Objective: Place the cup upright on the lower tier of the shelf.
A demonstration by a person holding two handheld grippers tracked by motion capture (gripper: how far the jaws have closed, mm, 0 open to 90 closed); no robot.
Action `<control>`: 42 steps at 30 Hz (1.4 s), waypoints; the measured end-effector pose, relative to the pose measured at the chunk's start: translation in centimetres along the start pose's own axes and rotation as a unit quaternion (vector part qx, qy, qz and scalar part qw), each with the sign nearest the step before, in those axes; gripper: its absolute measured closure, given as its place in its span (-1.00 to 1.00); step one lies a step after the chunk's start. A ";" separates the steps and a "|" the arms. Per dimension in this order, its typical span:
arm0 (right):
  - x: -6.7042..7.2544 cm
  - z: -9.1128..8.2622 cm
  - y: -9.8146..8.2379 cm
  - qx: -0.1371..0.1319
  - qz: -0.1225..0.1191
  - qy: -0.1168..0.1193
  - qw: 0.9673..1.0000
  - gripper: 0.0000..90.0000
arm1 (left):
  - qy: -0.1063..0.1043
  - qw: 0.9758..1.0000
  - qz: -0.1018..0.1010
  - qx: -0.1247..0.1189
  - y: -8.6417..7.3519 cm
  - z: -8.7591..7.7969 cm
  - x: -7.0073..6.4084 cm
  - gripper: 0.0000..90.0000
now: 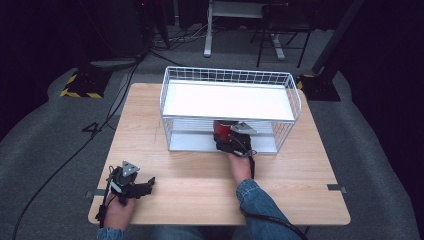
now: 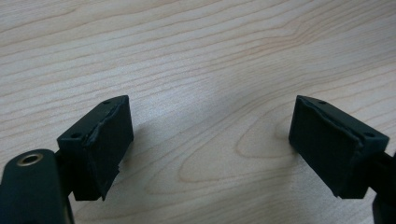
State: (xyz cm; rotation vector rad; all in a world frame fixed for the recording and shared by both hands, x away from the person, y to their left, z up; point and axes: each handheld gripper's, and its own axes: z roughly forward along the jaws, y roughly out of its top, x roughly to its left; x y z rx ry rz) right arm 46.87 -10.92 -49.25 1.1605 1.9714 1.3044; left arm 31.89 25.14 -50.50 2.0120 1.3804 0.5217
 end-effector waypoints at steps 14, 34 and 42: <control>-0.8 -2.7 0.2 -0.013 0.014 0.002 1.000 -1.00 | 0.001 1.000 -0.001 -0.001 0.0 0.0 0.0 -0.68; -1.2 -9.6 0.4 -0.024 0.003 0.042 0.999 -0.99 | 0.002 1.000 -0.001 -0.001 0.0 0.0 0.0 -0.68; -1.7 -12.7 0.9 -0.025 -0.007 0.054 0.998 -0.97 | 0.001 1.000 0.000 0.000 0.0 0.0 0.0 -0.68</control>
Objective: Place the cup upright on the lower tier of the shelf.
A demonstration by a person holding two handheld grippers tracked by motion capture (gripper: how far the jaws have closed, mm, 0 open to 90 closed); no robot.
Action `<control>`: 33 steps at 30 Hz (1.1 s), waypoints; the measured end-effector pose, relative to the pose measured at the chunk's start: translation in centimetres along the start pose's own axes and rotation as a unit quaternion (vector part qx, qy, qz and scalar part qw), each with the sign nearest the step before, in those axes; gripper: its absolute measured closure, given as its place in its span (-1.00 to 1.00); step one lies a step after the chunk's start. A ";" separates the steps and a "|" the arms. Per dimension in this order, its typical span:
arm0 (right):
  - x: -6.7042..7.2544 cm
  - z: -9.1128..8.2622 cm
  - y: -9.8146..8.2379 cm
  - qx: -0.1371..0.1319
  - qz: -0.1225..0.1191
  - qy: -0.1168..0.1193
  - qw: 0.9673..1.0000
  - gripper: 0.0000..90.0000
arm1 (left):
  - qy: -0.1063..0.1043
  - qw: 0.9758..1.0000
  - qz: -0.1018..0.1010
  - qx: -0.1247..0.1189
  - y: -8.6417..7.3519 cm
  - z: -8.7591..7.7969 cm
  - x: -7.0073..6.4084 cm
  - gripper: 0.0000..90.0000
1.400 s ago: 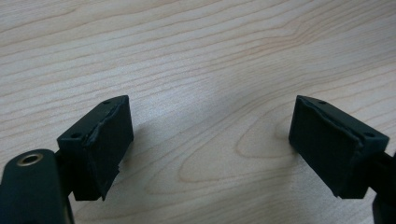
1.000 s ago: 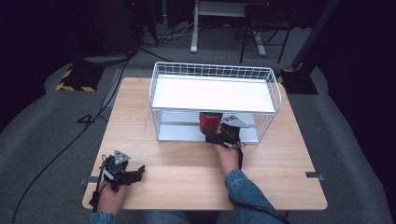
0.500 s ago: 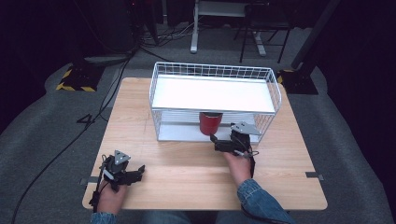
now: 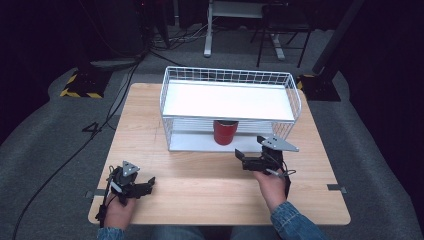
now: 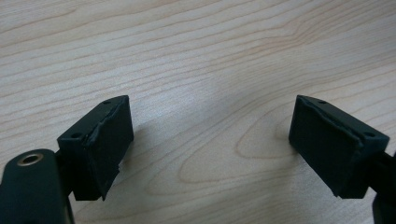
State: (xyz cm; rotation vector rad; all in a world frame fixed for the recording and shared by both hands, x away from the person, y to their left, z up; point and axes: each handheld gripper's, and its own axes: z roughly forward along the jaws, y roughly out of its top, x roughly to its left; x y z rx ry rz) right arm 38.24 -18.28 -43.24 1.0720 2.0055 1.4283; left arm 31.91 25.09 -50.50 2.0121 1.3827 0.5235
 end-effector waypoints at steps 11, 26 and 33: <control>-2.0 -4.2 -0.5 0.017 -0.020 -0.021 0.999 -0.89 | 0.000 1.000 0.000 0.000 0.0 0.0 0.0 -0.68; -5.4 -8.4 -4.2 0.063 -0.026 -0.062 0.996 -0.66 | 0.000 1.000 0.001 0.000 0.0 0.0 0.0 -0.68; -6.9 -10.0 -6.6 0.082 -0.016 -0.079 0.993 -0.66 | 0.000 1.000 0.001 0.000 0.0 0.0 0.0 -0.68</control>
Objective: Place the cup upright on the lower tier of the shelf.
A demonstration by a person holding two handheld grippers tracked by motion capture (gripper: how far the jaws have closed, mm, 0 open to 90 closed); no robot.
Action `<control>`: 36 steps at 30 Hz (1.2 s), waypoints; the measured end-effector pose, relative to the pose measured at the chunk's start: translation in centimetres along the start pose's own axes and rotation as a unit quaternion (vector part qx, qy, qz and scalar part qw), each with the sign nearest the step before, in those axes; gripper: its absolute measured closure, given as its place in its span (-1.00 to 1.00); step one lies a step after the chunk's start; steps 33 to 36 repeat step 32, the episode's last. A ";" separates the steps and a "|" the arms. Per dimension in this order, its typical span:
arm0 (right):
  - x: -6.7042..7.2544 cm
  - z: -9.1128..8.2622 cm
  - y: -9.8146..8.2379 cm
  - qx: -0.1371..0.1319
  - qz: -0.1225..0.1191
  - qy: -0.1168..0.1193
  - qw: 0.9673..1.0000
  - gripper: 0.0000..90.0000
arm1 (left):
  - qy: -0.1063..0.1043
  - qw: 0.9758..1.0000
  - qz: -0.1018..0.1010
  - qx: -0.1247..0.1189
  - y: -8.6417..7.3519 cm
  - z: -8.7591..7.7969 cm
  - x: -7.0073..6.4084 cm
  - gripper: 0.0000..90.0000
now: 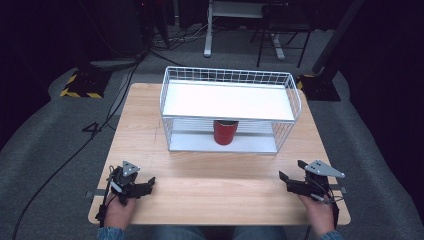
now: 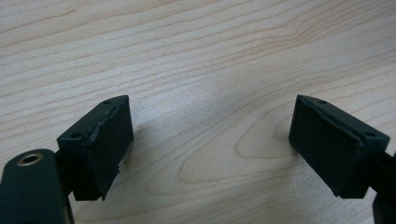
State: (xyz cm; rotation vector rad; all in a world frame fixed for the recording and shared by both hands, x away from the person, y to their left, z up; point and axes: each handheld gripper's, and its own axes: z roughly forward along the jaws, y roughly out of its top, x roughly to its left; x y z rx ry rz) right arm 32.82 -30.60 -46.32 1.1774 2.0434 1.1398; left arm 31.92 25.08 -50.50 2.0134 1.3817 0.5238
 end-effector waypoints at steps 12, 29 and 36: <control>-2.1 -0.2 -3.8 0.058 0.002 -0.014 0.998 -0.66 | 0.000 1.000 0.000 0.000 0.0 0.0 0.0 -0.68; -2.4 0.4 -4.7 0.105 0.011 -0.003 0.994 -0.73 | 0.001 1.000 0.000 0.000 0.0 0.0 0.0 -0.68; -2.4 0.4 -4.7 0.104 0.012 -0.004 0.994 -0.73 | 0.000 1.000 0.001 -0.001 0.0 0.0 0.0 -0.68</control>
